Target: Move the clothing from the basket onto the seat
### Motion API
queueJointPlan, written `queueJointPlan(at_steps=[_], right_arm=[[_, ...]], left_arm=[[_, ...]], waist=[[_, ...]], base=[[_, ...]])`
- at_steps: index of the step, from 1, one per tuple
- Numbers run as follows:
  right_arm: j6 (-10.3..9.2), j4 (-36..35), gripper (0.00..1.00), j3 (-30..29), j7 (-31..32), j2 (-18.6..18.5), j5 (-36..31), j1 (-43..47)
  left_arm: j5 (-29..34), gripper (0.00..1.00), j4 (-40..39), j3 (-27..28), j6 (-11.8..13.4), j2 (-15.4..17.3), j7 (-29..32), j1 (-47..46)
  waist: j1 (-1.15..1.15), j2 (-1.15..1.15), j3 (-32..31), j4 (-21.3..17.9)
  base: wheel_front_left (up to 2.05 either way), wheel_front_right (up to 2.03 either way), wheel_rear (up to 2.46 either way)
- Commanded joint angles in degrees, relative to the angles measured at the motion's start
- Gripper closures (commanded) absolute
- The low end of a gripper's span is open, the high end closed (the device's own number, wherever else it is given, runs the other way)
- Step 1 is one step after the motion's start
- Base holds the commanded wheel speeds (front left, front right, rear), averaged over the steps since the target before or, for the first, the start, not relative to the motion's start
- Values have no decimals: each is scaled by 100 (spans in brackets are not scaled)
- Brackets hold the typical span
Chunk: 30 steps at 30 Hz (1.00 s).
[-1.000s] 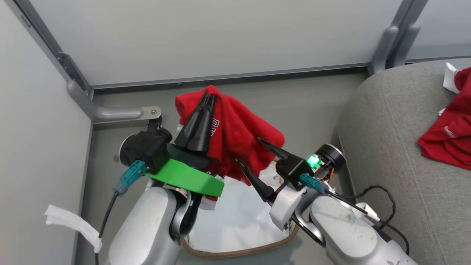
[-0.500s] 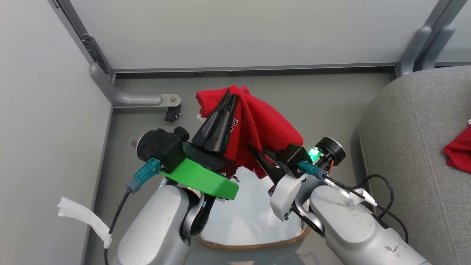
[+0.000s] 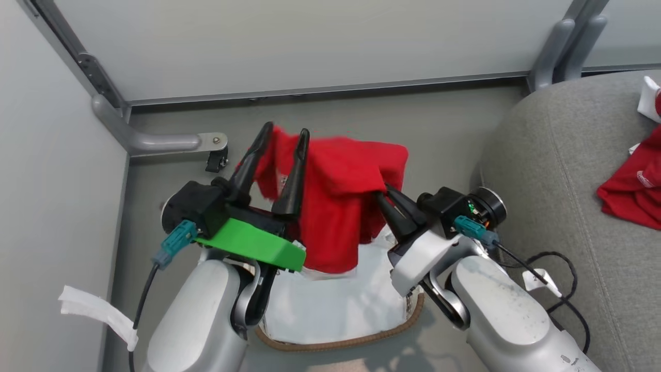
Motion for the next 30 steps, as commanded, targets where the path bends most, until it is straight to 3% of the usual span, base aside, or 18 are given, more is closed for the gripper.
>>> queueJointPlan(at_steps=[1, 12, 26, 30], right_arm=[[-6, -150, 100, -79, -28, -19, -1, 140], [-6, -1269, 100, -680, -27, -20, 19, 745], [-6, -2065, 100, -1261, -28, -20, 227, 1275], [-6, -2300, 100, -1593, -27, -23, 157, 1404]], left_arm=[[134, 0, 60, 79, -14, 15, -3, 59], [593, 0, 366, 486, -14, 75, -2, 360], [702, 0, 508, 316, -14, 310, -2, 452], [632, 0, 585, 105, -14, 276, -3, 379]], waist=[[0, 0, 16, -214], [0, 0, 207, -1576], [0, 0, 489, -3281], [0, 0, 521, -3480]], base=[[0, 0, 0], [0, 0, 0], [0, 0, 0], [0, 0, 0]])
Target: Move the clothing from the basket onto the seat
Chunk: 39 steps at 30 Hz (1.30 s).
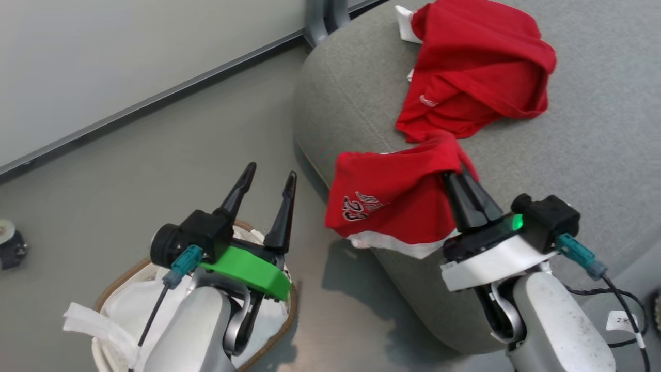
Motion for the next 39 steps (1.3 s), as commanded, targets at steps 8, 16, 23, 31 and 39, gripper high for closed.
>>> queueJointPlan(at_steps=[8, 16, 23, 31, 39], right_arm=[[-6, -662, 100, -957, -29, -64, -932, -432], [-6, -535, 100, -1451, -28, -1035, -1402, -2246], [-7, 587, 100, -1889, -23, -1815, -1671, -3807], [-7, 1967, 100, -1970, 5, -1987, -2001, -4695], [-7, 3316, 100, -2384, -18, -1491, -2023, -4159]], left_arm=[[-177, 0, 208, -428, -14, 174, -4, -291], [-153, 0, 105, -332, -14, 584, -4, -435], [-201, 0, -32, -563, -14, 827, -3, -745], [-288, 0, -120, -896, -14, 884, -4, -1243], [-345, 0, -87, -945, -14, 855, -4, -1458]], waist=[[0, 0, 401, -555], [0, 0, 1088, -540], [0, 0, 1778, -123], [0, 0, 2393, 376], [0, 0, 2549, 612]], base=[[0, 0, 0], [0, 0, 0], [0, 0, 0], [0, 0, 0], [0, 0, 0]])
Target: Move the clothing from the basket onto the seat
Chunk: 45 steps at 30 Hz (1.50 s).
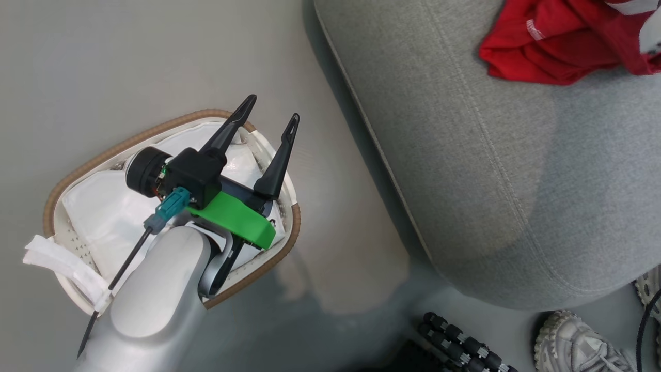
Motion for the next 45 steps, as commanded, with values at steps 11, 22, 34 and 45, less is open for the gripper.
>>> queueJointPlan(at_steps=[11, 22, 34, 45], right_arm=[[-8, 108, 82, -939, -32, 473, 72, 1725], [-8, -1010, 0, -1181, -33, 740, 291, 2965], [-7, -1820, 0, -226, -33, 938, 527, 3480], [-7, -1900, 0, 503, -34, 1408, 834, 3450]], left_arm=[[-50, 0, 249, 192, -15, -130, -4, 236], [56, 0, 340, 707, -15, -418, -4, 765], [324, 0, 375, 1541, -15, -759, -4, 1426], [981, 0, 455, 2940, 43, -999, -3, 1818]], waist=[[-1, 0, -333, 235], [-1, 0, -1152, 296], [-1, 0, -1784, 926], [-1, 0, -2114, 1748]], base=[[0, 0, 0], [0, 0, 0], [0, 0, 0], [0, 0, 0]])
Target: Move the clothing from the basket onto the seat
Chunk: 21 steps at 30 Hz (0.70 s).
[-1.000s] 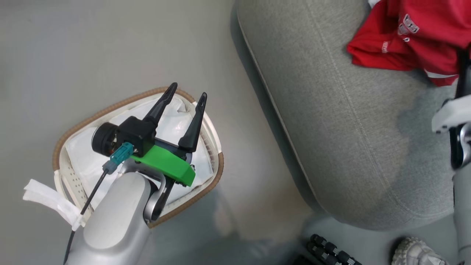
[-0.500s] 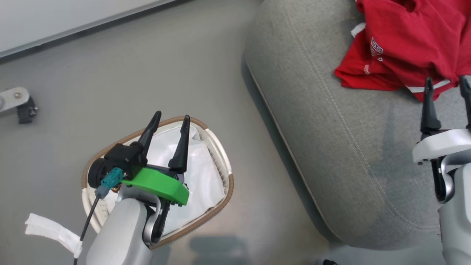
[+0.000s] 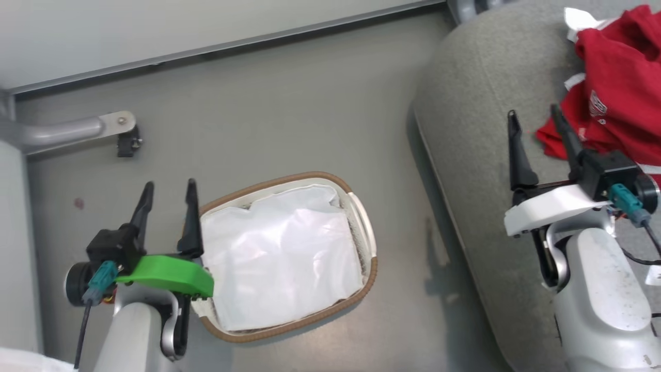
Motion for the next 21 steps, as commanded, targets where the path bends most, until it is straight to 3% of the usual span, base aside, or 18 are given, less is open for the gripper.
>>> queueJointPlan(at_steps=[1, 9, 21], right_arm=[[-7, 31, 0, 96, -28, 9, 35, 68], [-8, 221, 0, 493, -29, 23, 388, 301], [-7, 428, 0, 541, -28, 28, 496, 1144]], left_arm=[[86, 0, 18, 152, 31, -44, -3, 136], [354, 0, 156, 765, 40, -96, -2, 403], [134, 0, 225, 910, 41, -103, -3, 1018]], waist=[[0, 0, -250, 375], [0, 0, -451, 746], [0, 0, -1023, 860]], base=[[0, 0, 0], [0, 0, 0], [0, 0, 0]])
